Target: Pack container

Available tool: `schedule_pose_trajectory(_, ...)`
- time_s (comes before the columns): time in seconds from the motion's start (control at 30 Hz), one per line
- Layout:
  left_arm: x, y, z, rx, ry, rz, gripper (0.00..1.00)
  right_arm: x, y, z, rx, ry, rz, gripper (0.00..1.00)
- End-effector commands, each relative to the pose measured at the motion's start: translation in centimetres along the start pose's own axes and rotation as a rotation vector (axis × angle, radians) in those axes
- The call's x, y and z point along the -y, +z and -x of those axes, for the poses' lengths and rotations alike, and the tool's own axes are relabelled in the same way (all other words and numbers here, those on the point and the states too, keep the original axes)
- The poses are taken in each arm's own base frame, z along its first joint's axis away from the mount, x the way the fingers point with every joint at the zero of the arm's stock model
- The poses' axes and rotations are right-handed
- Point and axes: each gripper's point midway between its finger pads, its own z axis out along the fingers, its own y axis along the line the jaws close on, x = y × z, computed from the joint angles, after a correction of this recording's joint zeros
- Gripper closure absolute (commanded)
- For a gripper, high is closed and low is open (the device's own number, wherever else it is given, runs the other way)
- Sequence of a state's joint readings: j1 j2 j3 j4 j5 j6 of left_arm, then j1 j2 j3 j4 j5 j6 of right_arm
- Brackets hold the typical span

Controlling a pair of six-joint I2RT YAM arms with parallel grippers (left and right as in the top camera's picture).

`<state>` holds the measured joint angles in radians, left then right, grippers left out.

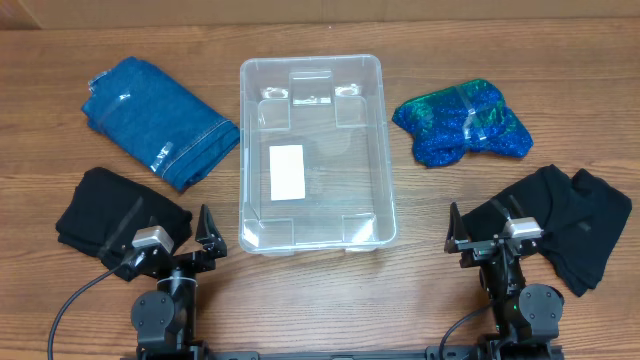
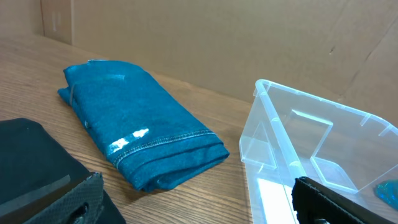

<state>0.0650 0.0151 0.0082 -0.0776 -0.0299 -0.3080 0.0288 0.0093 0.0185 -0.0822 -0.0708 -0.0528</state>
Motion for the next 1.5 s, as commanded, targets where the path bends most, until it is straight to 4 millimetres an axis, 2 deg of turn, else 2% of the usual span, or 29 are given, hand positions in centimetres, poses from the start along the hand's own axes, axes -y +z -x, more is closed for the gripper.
schedule_pose_trajectory(0.0, 0.3, 0.0, 0.0, 0.005, -0.003, -0.015, 0.00, 0.0, 0.0, -0.2, 0.001, -0.004, -0.001, 0.00)
schedule_pose_trajectory(0.63, 0.3, 0.0, 0.1, 0.009, -0.006, -0.016, 0.00, -0.3, 0.0, -0.2, 0.001, 0.004, 0.013, 0.00)
schedule_pose_trajectory(0.7, 0.4, 0.0, 0.2, 0.012, -0.007, -0.018, 0.00, -0.3, 0.0, -0.2, 0.000, 0.077, 0.014, 0.00)
schedule_pose_trajectory(0.77, 0.8, -0.1, -0.1, -0.003, -0.014, -0.043, 0.00, -0.3, 0.0, -0.3, -0.003, 0.160, 0.013, 0.00)
schedule_pose_trajectory(0.87, 2.0, -0.3, -0.2, -0.038, -0.021, -0.107, 0.00, 0.1, 0.1, -0.3, -0.013, 0.160, -0.006, 0.00)
schedule_pose_trajectory(0.93, 2.3, -1.1, 0.4, -0.085, -0.021, -0.095, 0.00, 0.2, 0.1, 0.3, -0.027, 0.161, -0.016, 0.00)
schedule_pose_trajectory(1.03, 3.1, -2.5, 3.4, -0.122, -0.015, -0.079, 0.00, 0.3, 0.6, 2.9, -0.042, 0.162, -0.024, 0.00)
schedule_pose_trajectory(1.17, 3.5, -2.5, 6.7, -0.199, 0.077, -0.026, 0.00, 0.4, 2.7, 6.1, -0.147, 0.173, -0.034, 0.00)
schedule_pose_trajectory(1.27, 3.8, -1.1, 8.7, -0.321, 0.107, 0.025, 0.00, 0.0, 5.3, 8.1, -0.282, 0.188, -0.009, 0.00)
schedule_pose_trajectory(1.33, 4.3, 0.4, 9.7, -0.437, 0.107, 0.054, 0.00, -1.0, 7.6, 9.4, -0.393, 0.212, 0.051, 0.00)
schedule_pose_trajectory(1.47, 4.4, 1.7, 9.7, -0.707, 0.104, 0.121, 0.00, -2.7, 10.4, 9.0, -0.631, 0.287, 0.149, 0.00)
